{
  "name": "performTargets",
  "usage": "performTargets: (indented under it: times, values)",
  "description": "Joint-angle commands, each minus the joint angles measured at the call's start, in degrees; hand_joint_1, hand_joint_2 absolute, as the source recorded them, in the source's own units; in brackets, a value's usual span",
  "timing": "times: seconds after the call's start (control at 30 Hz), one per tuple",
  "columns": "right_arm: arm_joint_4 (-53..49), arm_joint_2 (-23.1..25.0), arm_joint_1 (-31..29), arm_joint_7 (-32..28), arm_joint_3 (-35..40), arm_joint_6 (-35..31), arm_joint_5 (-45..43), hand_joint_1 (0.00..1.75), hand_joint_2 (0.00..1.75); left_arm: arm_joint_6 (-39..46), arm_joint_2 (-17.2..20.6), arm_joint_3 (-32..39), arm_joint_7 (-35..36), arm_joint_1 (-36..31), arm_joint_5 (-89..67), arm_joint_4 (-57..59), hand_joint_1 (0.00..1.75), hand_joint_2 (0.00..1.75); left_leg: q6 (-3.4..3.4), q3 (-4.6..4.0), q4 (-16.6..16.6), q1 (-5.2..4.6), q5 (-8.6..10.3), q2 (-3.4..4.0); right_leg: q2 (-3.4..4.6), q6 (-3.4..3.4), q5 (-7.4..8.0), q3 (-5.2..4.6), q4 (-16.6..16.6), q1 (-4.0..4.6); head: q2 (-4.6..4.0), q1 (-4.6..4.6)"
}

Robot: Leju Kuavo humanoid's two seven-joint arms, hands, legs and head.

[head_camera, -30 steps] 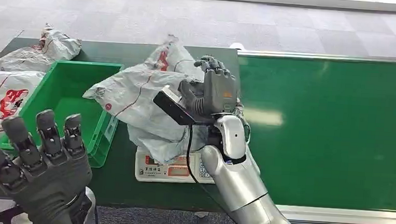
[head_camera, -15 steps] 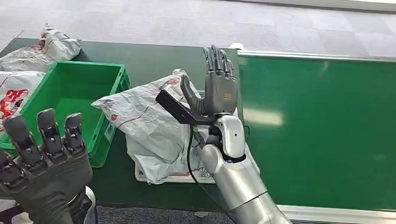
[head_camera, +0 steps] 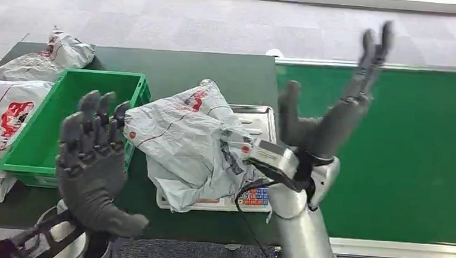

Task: Moved the parcel from conveyor to table for the left to box.

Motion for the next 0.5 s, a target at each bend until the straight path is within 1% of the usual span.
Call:
performTargets:
  times: [0.03, 0.07, 0.13, 0.17, 0.2, 0.23, 0.27, 0.3, 0.33, 0.37, 0.4, 0.43, 0.47, 0.5]
  values:
    - [-29.3, -0.79, 8.87, -7.18, -8.0, 0.35, -7.77, 0.0, 1.75, 9.36, 1.01, 6.32, 6.21, -10.74, -6.46, 26.89, 0.0, 1.75, 0.04, 0.06, -0.07, -0.04, 0.08, -0.31, -0.36, -0.01, -0.03, 0.15, -0.05, -0.06, 0.0, 0.02]
    - [-29.3, -0.79, 8.87, -7.18, -8.0, 0.35, -7.77, 0.0, 1.75, 9.36, 1.01, 6.32, 6.21, -10.74, -6.46, 26.89, 0.0, 1.75, 0.04, 0.11, -0.14, -0.05, 0.1, -0.22, -0.31, -0.02, 0.0, 0.17, -0.1, -0.11, 0.0, 0.0]
    - [-29.3, -0.79, 8.87, -7.18, -8.0, 0.35, -7.77, 0.0, 1.75, 9.36, 1.01, 6.32, 6.21, -10.74, -6.46, 26.89, 0.0, 1.75, 0.01, 0.09, -0.06, -0.01, 0.01, 0.22, 0.08, -0.02, 0.08, 0.04, -0.06, -0.06, 0.0, -0.02]
    - [-29.3, -0.79, 8.87, -7.18, -8.0, 0.35, -7.77, 0.0, 1.75, 9.36, 1.01, 6.32, 6.21, -10.74, -6.46, 26.89, 0.0, 1.75, 0.01, 0.15, -0.14, 0.0, 0.05, 0.14, -0.03, -0.03, 0.09, 0.13, -0.14, -0.04, 0.0, 0.05]
    - [-29.3, -0.79, 8.87, -7.18, -8.0, 0.35, -7.77, 0.0, 1.75, 9.36, 1.01, 6.32, 6.21, -10.74, -6.46, 26.89, 0.0, 1.75, 0.01, 0.15, -0.11, -0.05, 0.04, 0.19, 0.04, -0.02, 0.08, 0.07, -0.07, -0.09, 0.0, -0.02]
    - [-28.66, -0.79, 8.02, -7.18, -7.53, 0.35, -7.65, 0.0, 1.75, 11.03, 0.88, 6.55, 7.35, -10.59, -7.3, 26.48, 0.0, 1.75, 0.01, 0.24, -0.18, -0.03, 0.06, 0.14, -0.03, -0.03, 0.08, 0.19, -0.16, -0.06, 0.0, 0.02]
    - [-28.03, -0.79, 8.0, -7.18, -5.87, 0.35, -6.79, 0.0, 1.75, 13.24, 0.98, 6.96, 10.07, -10.75, -8.19, 27.07, 0.0, 1.75, 0.0, 0.17, -0.1, -0.01, 0.04, 0.2, 0.04, -0.02, 0.09, 0.11, -0.1, -0.04, 0.0, 0.0]
    - [-27.51, -0.79, 7.44, -4.41, -3.45, 0.35, -4.13, 0.0, 1.75, 13.81, 1.36, 7.22, 11.95, -11.05, -8.74, 28.01, 0.0, 1.75, 0.0, 0.2, -0.1, -0.05, 0.01, 0.33, 0.18, -0.02, 0.09, 0.08, -0.06, -0.08, 0.0, 0.0]
    - [-25.81, -0.79, 8.78, -7.18, -3.82, 0.35, -6.86, 0.0, 1.75, 14.24, 1.51, 6.57, 13.58, -11.62, -10.17, 29.03, 0.0, 1.75, 0.0, 0.26, -0.16, -0.04, 0.02, 0.33, 0.16, -0.04, 0.1, 0.15, -0.12, -0.05, 0.0, 0.0]
    - [-23.12, -0.79, 8.33, -7.18, -4.24, 0.35, -6.63, 0.0, 1.75, 15.57, 2.33, 5.83, 15.14, -11.48, -13.45, 30.02, 0.0, 1.75, -0.01, 0.25, -0.12, -0.03, 0.01, 0.35, 0.2, -0.03, 0.11, 0.13, -0.09, -0.05, 0.0, 0.0]
    - [-22.38, -0.79, 7.94, -5.65, -3.45, 0.35, -4.98, 0.0, 1.75, 15.77, 2.83, 5.25, 15.9, -11.45, -15.08, 30.88, 0.0, 1.75, -0.01, 0.27, -0.15, -0.03, 0.02, 0.34, 0.19, -0.03, 0.11, 0.16, -0.11, -0.05, 0.0, 0.0]
    - [-20.79, -0.79, 8.77, -7.18, -3.23, 0.35, -6.87, 0.0, 1.75, 16.62, 3.25, 3.31, 18.77, -11.73, -20.33, 32.21, 0.0, 1.75, -0.01, 0.29, -0.16, -0.04, 0.03, 0.38, 0.24, -0.03, 0.12, 0.16, -0.12, -0.05, 0.0, 0.0]
    - [-19.55, -0.79, 7.91, -7.18, -3.58, 0.35, -7.09, 0.0, 1.75, 17.93, 5.19, 1.71, 19.32, -12.29, -24.76, 34.1, 0.0, 1.75, -0.01, 0.35, -0.23, -0.03, 0.04, 0.37, 0.2, -0.04, 0.14, 0.24, -0.18, -0.02, 0.0, 0.0]
    - [-18.03, -0.79, 7.93, -7.18, -2.63, 0.35, -7.71, 0.0, 1.75, 17.21, 6.2, -2.18, 23.98, -13.91, -33.11, 38.16, 0.0, 1.75, -0.01, 0.33, -0.22, -0.06, 0.05, 0.35, 0.19, -0.04, 0.13, 0.23, -0.14, -0.05, 0.0, 0.0]
